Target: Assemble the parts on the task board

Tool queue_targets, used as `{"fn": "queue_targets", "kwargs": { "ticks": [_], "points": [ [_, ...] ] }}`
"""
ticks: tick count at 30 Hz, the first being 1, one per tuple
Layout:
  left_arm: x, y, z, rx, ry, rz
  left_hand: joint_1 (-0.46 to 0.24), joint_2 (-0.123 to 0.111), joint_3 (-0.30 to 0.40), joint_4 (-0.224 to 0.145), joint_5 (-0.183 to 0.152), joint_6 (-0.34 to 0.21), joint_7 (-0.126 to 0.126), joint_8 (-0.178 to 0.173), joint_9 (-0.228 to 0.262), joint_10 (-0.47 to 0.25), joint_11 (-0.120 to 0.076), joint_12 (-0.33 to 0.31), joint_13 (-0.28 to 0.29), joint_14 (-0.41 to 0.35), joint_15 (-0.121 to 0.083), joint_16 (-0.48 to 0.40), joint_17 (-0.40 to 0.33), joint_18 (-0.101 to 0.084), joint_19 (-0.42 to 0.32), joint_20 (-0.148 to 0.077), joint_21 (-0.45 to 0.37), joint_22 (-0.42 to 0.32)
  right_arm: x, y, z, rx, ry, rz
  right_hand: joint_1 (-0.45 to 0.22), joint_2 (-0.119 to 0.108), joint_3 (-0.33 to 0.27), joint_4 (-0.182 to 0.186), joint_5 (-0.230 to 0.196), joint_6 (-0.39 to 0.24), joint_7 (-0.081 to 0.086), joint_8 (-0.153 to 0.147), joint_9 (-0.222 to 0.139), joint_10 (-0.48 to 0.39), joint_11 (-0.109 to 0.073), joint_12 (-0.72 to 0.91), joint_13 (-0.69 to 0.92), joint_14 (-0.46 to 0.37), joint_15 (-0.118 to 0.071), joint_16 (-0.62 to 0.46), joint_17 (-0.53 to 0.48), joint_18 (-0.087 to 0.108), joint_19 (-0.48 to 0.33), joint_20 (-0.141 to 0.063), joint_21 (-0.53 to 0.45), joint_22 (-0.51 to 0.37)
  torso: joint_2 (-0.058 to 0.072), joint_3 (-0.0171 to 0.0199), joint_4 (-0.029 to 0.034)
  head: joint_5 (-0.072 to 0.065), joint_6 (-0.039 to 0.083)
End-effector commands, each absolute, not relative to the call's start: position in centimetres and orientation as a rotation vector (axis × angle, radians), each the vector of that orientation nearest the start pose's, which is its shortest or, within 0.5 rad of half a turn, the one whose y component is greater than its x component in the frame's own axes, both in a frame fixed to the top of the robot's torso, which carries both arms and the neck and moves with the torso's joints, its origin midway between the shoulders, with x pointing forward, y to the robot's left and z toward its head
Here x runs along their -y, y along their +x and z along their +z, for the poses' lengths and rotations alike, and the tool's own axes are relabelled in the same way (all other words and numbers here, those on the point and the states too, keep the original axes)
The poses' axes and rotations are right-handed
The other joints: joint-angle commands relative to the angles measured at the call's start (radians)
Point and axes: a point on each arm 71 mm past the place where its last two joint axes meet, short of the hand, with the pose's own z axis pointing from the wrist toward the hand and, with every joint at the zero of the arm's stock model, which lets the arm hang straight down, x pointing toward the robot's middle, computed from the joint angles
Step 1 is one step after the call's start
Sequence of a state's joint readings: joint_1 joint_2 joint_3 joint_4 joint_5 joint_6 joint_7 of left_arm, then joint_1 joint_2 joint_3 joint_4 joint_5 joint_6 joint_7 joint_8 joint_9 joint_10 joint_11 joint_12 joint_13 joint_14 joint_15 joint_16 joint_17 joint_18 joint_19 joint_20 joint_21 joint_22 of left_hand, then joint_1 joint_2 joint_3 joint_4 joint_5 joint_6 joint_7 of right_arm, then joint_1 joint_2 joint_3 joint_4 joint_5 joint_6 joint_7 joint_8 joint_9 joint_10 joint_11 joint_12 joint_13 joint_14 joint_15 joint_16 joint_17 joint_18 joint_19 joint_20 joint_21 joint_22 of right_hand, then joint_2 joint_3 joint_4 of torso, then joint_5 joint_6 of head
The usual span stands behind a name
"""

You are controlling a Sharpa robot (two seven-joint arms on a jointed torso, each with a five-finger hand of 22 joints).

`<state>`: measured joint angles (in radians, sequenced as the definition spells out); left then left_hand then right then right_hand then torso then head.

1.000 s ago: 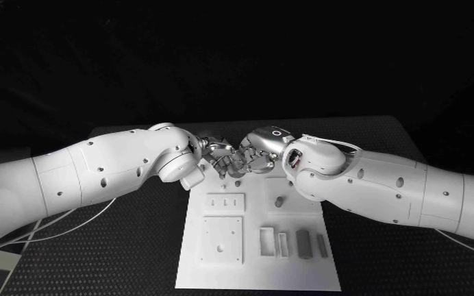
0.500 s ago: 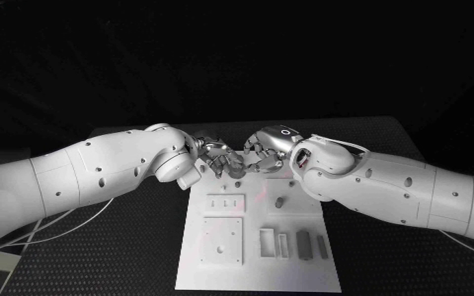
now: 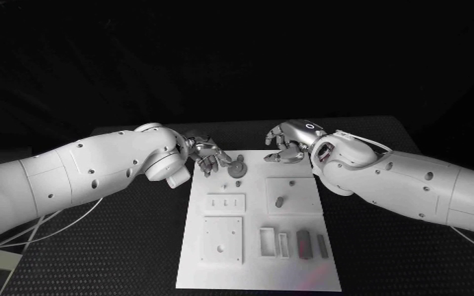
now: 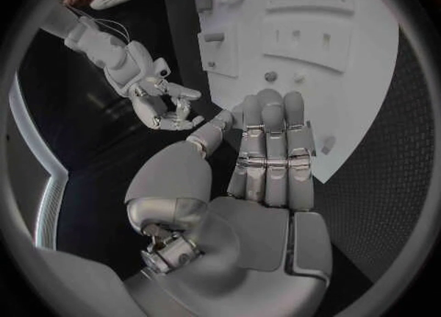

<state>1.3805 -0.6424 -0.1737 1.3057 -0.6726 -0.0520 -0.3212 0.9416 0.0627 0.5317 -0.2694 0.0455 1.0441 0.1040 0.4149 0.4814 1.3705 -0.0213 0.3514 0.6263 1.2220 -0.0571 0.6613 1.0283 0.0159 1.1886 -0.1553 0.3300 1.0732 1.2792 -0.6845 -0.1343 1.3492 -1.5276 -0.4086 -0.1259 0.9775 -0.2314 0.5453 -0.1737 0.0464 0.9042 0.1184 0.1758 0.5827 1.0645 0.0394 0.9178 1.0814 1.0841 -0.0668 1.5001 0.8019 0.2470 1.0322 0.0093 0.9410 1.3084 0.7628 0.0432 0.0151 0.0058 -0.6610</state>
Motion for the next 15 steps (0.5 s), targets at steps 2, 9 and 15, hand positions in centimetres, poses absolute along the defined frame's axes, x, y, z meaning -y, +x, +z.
{"fn": "queue_targets", "kwargs": {
  "ticks": [2,9,15],
  "points": [
    [-17.3,53.0,-19.0,-2.192,-0.347,-0.698,0.005,0.009,0.000,-0.005,0.003,0.031,-0.029,0.005,0.000,-0.002,-0.005,0.007,0.002,0.002,-0.006,0.006,0.001,0.019,0.000,-0.003,0.004,0.002,18.6,52.8,-17.1,-1.519,-0.101,0.621,0.016,0.012,-0.004,-0.003,0.004,-0.031,0.034,0.003,0.001,-0.001,0.000,0.009,-0.002,-0.001,0.000,0.000,0.002,0.015,-0.003,0.000,-0.001,0.012,0.000,-0.0004,0.0020,-0.002,0.000],
    [-18.1,52.2,-19.9,-2.227,-0.281,-0.612,0.006,0.009,0.001,-0.007,0.003,0.031,-0.029,0.005,0.002,-0.002,-0.005,0.009,0.004,0.002,-0.006,0.008,0.001,0.019,0.000,-0.003,0.005,0.004,20.5,53.6,-16.7,-1.518,-0.020,0.615,0.021,0.028,-0.017,-0.013,0.003,-0.029,0.034,0.006,0.001,0.001,-0.001,0.013,-0.005,0.000,-0.001,0.002,0.001,0.015,-0.003,0.000,0.001,0.014,0.001,-0.0013,-0.0006,-0.001,-0.004],
    [-18.8,51.2,-20.7,-2.281,-0.279,-0.548,0.005,0.008,0.001,-0.007,0.003,0.033,-0.030,0.006,0.006,-0.001,-0.006,0.012,0.007,0.003,-0.006,0.013,0.001,0.018,0.001,-0.004,0.007,0.009,21.5,54.1,-16.6,-1.517,0.011,0.605,0.023,0.037,-0.023,-0.019,0.003,-0.028,0.033,0.007,0.001,0.001,-0.001,0.014,-0.007,0.001,-0.002,0.002,0.001,0.015,-0.003,0.000,0.001,0.015,0.000,-0.0006,0.0019,-0.003,-0.007]
  ]
}}
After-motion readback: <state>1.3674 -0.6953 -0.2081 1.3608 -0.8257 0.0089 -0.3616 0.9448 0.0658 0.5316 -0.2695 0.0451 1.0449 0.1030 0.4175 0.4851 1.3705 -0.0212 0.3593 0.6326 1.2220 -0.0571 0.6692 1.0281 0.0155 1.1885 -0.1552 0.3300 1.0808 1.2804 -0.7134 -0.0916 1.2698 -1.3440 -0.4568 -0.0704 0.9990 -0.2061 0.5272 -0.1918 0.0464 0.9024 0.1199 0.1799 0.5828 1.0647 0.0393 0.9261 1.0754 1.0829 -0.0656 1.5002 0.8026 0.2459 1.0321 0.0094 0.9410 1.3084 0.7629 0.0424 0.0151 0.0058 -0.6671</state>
